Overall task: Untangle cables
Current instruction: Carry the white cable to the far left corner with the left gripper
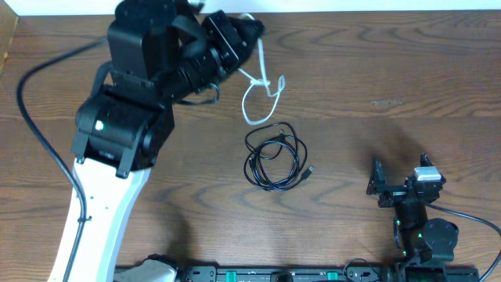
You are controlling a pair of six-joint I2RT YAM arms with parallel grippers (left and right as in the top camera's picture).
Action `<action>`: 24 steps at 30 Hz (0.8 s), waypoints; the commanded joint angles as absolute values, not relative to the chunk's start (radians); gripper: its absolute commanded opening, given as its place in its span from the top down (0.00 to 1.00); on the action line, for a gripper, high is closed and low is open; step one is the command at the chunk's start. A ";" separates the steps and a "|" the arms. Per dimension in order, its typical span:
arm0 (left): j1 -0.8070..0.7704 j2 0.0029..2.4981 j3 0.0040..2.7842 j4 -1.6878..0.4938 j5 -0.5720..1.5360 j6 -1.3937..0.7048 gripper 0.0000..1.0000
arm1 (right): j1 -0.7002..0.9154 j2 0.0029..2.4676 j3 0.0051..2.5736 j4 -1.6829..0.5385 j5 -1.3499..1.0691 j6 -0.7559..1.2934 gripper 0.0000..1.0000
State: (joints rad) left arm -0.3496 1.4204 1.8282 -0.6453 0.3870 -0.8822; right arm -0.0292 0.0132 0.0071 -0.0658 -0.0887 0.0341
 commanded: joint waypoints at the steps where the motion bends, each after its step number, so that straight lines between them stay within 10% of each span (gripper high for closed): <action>1: -0.304 1.448 1.845 -0.667 0.169 -0.566 0.92 | -0.025 0.012 0.006 -0.070 -0.081 0.036 0.01; 10: -0.284 1.460 1.845 -0.793 -0.133 -0.385 0.92 | -0.025 0.012 0.006 -0.070 -0.081 0.036 0.01; 24: -0.286 1.451 1.845 -0.940 0.134 -0.301 0.93 | -0.025 0.012 0.006 -0.070 -0.081 0.036 0.01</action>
